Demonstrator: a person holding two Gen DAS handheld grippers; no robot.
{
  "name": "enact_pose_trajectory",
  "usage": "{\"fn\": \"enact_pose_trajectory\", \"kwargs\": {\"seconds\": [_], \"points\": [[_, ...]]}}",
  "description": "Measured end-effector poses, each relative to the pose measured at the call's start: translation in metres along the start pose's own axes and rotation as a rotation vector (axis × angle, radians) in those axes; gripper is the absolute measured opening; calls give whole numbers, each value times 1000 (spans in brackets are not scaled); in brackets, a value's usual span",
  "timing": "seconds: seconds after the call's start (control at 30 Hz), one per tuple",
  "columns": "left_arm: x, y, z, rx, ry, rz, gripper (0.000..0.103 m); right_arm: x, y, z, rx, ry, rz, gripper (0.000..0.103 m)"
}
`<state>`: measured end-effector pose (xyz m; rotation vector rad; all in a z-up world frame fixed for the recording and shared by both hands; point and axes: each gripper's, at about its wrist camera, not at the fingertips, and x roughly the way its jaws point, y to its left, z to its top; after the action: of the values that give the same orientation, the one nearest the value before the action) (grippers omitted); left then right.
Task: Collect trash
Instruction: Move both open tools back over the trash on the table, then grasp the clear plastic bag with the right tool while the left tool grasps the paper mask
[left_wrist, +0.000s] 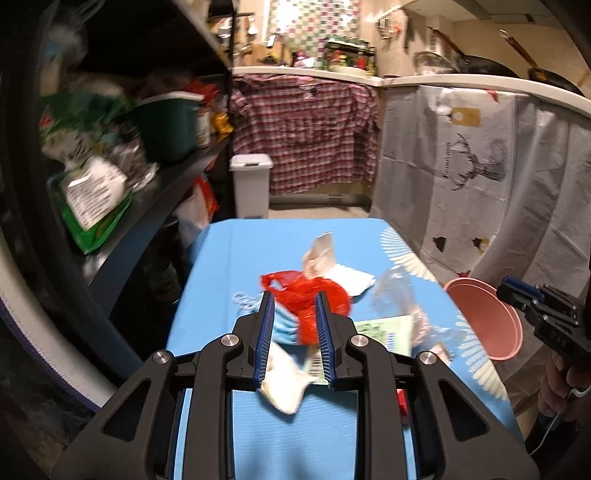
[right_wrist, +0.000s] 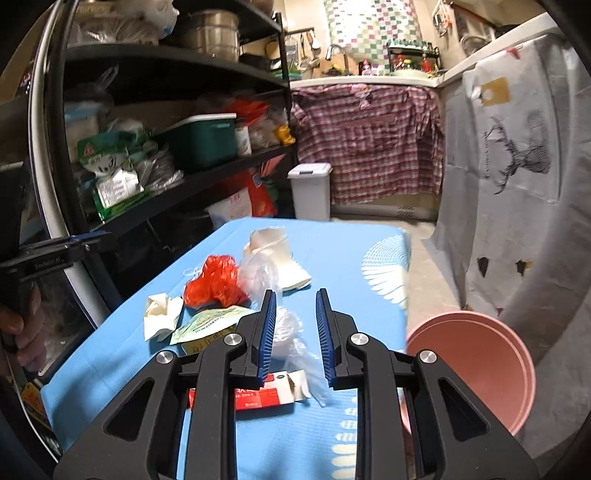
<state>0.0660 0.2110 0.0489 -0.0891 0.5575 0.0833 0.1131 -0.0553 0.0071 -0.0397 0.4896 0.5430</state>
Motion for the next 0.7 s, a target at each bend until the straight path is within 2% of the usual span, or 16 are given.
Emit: {"fn": "enact_pose_trajectory", "kwargs": {"seconds": [0.4, 0.5, 0.7], "points": [[39, 34, -27, -81, 97, -1, 23, 59, 10, -12, -9, 94, 17, 25], [53, 38, -34, -82, 133, -1, 23, 72, 8, -15, 1, 124, 22, 33], [75, 47, -45, -108, 192, -3, 23, 93, 6, -24, 2, 194, 46, 37]]}}
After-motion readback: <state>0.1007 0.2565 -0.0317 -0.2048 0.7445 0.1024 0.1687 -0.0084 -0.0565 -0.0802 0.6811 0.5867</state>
